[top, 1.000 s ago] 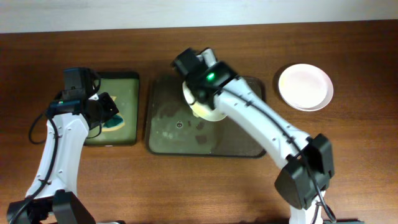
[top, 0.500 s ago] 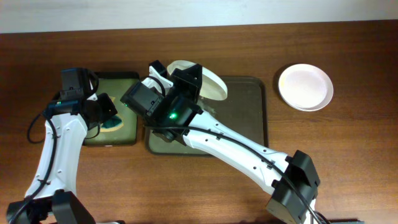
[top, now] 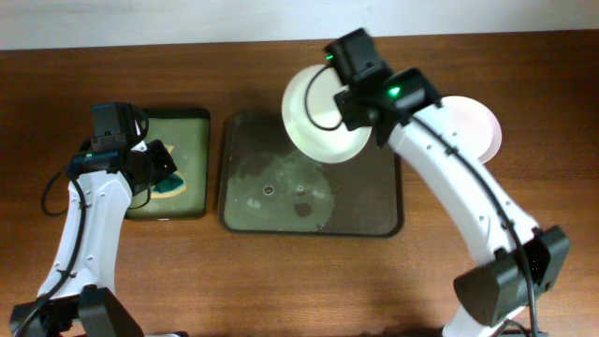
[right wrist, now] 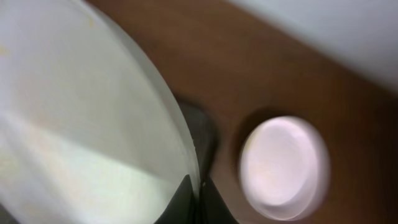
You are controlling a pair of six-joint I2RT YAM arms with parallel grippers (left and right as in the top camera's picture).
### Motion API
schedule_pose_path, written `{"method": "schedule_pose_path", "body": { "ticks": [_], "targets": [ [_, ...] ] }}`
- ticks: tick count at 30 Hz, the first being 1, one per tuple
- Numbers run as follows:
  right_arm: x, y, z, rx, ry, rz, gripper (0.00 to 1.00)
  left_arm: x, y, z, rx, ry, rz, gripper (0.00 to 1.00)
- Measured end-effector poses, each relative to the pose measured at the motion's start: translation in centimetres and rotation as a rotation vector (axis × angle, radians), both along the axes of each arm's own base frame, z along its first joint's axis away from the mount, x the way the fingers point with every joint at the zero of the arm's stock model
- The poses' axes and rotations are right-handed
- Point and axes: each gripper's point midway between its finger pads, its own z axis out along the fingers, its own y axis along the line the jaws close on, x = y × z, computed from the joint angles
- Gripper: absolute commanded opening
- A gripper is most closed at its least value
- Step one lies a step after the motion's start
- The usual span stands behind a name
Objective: Clean dirty plates on tray and stack at the side
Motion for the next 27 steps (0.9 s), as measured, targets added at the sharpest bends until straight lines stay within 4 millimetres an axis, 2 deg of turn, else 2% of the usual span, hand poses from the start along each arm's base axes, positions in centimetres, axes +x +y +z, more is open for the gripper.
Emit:
{"method": "schedule_pose_path", "body": {
  "ticks": [2,3,5,6,7,10,12,15,16,18,19,20,21,23,27],
  "targets": [
    [0.8,-2.4,-4.5,0.151,0.137,-0.039,0.04,0.0,0.0,0.0,0.000,0.000,0.000,0.00],
    [1.4,-4.3,-5.9,0.245,0.178,-0.093,0.04,0.0,0.0,0.0,0.000,0.000,0.000,0.00],
    [3.0,-9.9,-5.8,0.431,0.163,-0.238,0.04,0.0,0.0,0.0,0.000,0.000,0.000,0.00],
    [3.5,-13.9,-5.5,0.492,0.140,-0.335,0.04,0.0,0.0,0.0,0.000,0.000,0.000,0.00],
    [3.3,-17.8,-5.5,0.531,0.125,-0.430,0.04,0.0,0.0,0.0,0.000,0.001,0.000,0.00],
    [1.4,-27.7,-5.5,0.590,0.071,-0.659,0.04,0.0,0.0,0.0,-0.001,0.001,0.000,0.00],
    [0.4,-31.3,-6.2,0.606,0.059,-0.743,0.04,0.0,0.0,0.0,-0.001,0.001,0.000,0.00],
    [0.3,-32.7,-9.5,0.616,0.115,-0.789,0.05,0.1,0.0,0.0,0.001,-0.006,0.000,0.00],
    [0.3,-32.7,-10.2,0.619,0.132,-0.793,0.12,0.2,0.0,0.1,0.002,-0.011,0.000,0.00],
    [0.5,-32.6,-12.9,0.630,0.186,-0.803,0.18,0.3,0.0,0.1,0.002,-0.015,0.000,0.00],
    [0.7,-32.5,-14.0,0.634,0.204,-0.808,0.41,0.3,0.0,0.1,0.002,-0.016,0.000,0.00],
    [0.7,-32.5,-14.6,0.636,0.215,-0.810,0.70,0.4,0.1,0.1,0.002,-0.017,0.000,0.00],
    [0.6,-32.4,-15.6,0.642,0.239,-0.814,0.76,0.4,0.0,0.1,0.002,-0.016,0.000,0.00],
    [0.4,-31.6,-16.3,0.677,0.274,-0.796,0.78,0.4,0.1,0.1,0.002,-0.017,0.000,0.00],
    [0.2,-28.4,-15.3,0.837,0.336,-0.727,0.79,0.4,0.1,0.1,0.002,-0.018,0.000,0.00]
  ]
}}
